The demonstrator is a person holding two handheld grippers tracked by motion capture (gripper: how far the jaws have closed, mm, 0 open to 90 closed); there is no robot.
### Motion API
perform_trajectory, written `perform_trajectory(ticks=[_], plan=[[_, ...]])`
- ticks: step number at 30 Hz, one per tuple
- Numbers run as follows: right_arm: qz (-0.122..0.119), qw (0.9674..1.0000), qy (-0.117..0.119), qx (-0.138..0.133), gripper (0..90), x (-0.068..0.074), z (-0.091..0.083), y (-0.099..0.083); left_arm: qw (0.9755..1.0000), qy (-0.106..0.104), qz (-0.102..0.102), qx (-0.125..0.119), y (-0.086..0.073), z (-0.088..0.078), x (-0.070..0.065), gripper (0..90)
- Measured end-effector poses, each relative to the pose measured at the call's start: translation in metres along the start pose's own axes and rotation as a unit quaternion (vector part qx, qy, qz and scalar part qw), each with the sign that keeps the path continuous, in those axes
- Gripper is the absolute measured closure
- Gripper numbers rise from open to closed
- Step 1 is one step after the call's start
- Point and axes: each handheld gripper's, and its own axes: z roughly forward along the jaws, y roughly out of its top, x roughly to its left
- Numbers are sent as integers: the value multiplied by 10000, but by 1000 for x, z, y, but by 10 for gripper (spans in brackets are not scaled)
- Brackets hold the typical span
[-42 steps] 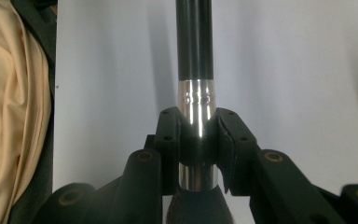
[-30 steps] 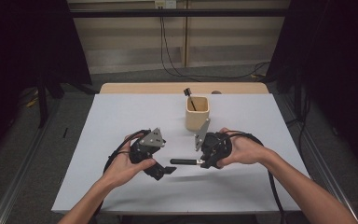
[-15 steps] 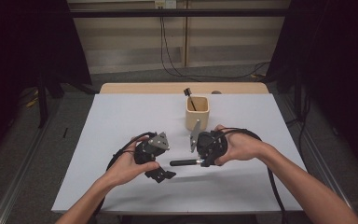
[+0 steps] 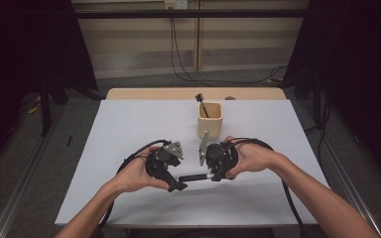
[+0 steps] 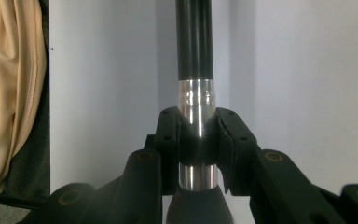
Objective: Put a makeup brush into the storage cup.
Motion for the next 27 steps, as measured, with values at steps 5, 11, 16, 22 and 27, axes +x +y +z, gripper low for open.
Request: perform_trajectory(ticks=[5, 11, 16, 22, 27], plan=[[6, 10000, 30, 16, 716, -1, 2, 0, 9999, -98, -24, 101, 0, 4, 1, 253], [-9, 10000, 54, -27, 716, -3, 4, 1, 9995, -233, 48, 231, 4, 10, 2, 361], [-5, 9999, 56, -103, 715, -3, 5, 1, 9992, -291, 77, 256, 7, 10, 3, 437], [-6, 9998, 59, -195, 715, -5, 4, -2, 9993, -255, 197, 206, 14, 10, -1, 531], [4, 9997, 25, -251, 716, -4, 4, -4, 9990, -312, 192, 244, 15, 12, -1, 569]])
